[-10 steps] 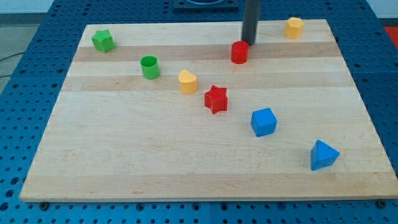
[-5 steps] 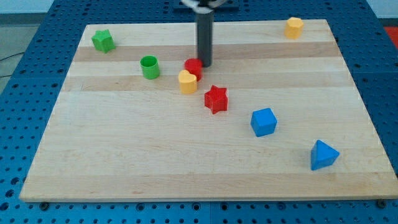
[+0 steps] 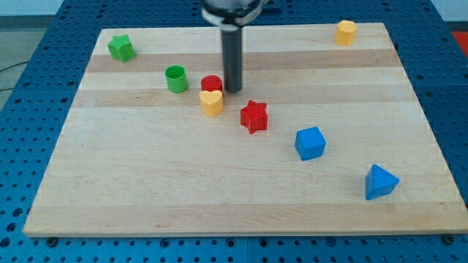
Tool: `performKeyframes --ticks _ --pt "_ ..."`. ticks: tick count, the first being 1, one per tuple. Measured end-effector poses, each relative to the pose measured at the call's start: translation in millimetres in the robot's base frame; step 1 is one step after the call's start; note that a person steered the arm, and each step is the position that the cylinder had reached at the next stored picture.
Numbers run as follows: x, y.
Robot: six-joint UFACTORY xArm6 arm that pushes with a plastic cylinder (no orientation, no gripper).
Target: Move the red circle diagonal to the bottom left of the yellow heart
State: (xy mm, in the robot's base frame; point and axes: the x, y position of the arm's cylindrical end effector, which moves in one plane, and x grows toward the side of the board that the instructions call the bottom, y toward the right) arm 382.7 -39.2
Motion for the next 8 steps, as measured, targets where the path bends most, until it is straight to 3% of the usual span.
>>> performKeyframes --ticks 1,2,3,4,6,7,8 --pt "32.4 -44.4" --pt "34.7 -29.5" --pt "10.4 29.9" --pt "-15.8 -9.9" --pt "24.0 -105.8" --pt "3.9 -84.7" --pt "8.0 -117.3"
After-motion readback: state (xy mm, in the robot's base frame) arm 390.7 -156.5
